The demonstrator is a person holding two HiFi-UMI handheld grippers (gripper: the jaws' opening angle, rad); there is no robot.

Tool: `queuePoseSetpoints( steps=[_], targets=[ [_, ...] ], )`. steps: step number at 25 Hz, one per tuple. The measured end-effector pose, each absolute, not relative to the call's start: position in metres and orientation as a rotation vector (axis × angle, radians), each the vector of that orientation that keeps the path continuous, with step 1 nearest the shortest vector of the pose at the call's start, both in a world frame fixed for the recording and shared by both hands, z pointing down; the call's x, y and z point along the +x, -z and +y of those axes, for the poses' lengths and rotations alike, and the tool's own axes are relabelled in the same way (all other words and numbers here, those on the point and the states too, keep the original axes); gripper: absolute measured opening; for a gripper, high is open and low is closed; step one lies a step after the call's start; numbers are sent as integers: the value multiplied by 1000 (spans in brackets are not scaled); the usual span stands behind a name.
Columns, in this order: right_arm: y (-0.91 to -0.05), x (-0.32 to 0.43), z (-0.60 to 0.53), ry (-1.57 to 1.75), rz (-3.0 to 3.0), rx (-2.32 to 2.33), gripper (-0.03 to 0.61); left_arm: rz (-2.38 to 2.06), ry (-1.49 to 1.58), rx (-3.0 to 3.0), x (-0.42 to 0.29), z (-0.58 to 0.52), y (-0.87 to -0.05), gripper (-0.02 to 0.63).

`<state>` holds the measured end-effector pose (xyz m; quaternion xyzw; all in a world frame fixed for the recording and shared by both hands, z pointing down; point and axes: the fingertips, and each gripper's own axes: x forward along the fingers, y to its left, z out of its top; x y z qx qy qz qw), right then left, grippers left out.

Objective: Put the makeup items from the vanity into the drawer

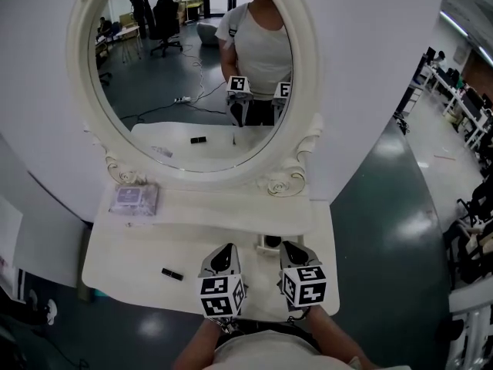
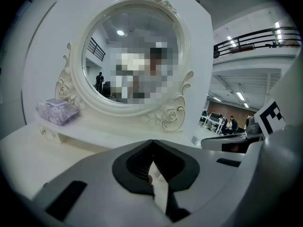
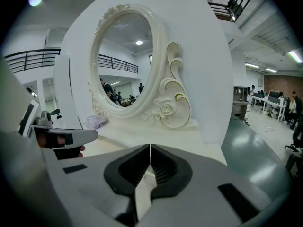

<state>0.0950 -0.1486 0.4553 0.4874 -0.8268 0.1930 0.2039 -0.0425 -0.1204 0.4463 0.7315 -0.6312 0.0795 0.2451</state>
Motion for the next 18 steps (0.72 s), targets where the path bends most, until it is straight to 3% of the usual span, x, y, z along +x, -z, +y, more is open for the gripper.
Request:
queuePoseSetpoints(
  steps=[18],
  targets=[
    [-458,108,-149,-571,-2289,1382,21,-1690,-208,1980,-34,-122,-453,5]
  ],
)
